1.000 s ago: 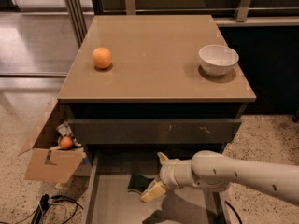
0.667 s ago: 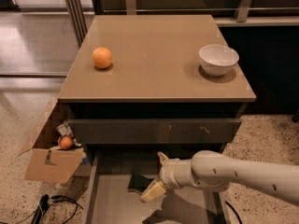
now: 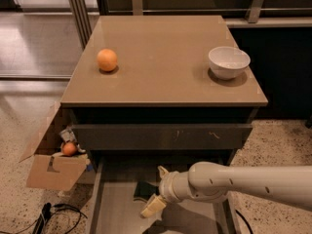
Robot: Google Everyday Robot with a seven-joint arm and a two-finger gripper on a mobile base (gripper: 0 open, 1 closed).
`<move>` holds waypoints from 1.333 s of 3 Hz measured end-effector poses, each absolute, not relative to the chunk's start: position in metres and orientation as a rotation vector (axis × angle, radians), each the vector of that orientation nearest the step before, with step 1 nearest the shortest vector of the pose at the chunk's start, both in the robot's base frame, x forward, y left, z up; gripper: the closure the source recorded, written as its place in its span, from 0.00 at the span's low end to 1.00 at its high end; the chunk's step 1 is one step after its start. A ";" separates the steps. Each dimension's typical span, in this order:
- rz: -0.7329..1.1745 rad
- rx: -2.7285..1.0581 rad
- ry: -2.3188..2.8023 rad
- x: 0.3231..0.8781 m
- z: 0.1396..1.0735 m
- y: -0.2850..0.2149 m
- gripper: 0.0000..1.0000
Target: Pick sponge from middle drawer and place on counter
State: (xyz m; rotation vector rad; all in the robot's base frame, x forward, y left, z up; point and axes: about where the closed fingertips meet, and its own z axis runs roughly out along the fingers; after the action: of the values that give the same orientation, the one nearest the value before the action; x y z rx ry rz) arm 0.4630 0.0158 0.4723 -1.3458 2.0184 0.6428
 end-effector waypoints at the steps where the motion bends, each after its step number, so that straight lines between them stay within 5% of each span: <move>1: 0.677 -1.321 2.089 0.452 0.432 0.019 0.00; 4: 0.695 -1.253 2.096 0.474 0.387 0.040 0.00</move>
Offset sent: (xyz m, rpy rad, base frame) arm -0.0244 0.0011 -0.1078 0.0061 0.1633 -0.0844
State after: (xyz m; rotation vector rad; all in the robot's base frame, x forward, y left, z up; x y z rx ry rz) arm 0.4738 0.0397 0.3867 -1.2532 2.0963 0.6954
